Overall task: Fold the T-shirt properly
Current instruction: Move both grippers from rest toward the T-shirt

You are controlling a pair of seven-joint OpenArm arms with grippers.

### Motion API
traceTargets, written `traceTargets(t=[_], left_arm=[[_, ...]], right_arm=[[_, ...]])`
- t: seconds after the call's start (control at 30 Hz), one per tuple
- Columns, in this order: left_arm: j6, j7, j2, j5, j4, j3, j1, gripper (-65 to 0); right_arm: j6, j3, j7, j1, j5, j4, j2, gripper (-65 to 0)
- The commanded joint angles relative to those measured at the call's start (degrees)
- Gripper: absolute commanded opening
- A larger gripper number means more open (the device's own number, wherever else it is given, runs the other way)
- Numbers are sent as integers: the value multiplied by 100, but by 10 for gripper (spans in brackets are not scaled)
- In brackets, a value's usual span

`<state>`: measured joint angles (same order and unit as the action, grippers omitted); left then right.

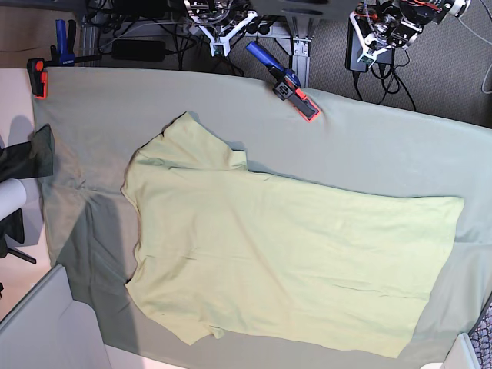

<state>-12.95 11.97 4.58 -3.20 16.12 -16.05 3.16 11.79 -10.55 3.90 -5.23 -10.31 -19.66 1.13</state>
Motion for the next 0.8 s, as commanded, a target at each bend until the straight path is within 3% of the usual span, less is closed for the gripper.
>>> traceTargets(t=[0.0, 0.77], left_arm=[[-120, -24, -11, 4, 33, 11, 2, -613], [-122, -162, -11, 0, 42, 11, 2, -613]], right_arm=[[98, -20, 87, -20, 22, -44, 31, -650], [103, -20, 85, -33, 22, -57, 136, -650]])
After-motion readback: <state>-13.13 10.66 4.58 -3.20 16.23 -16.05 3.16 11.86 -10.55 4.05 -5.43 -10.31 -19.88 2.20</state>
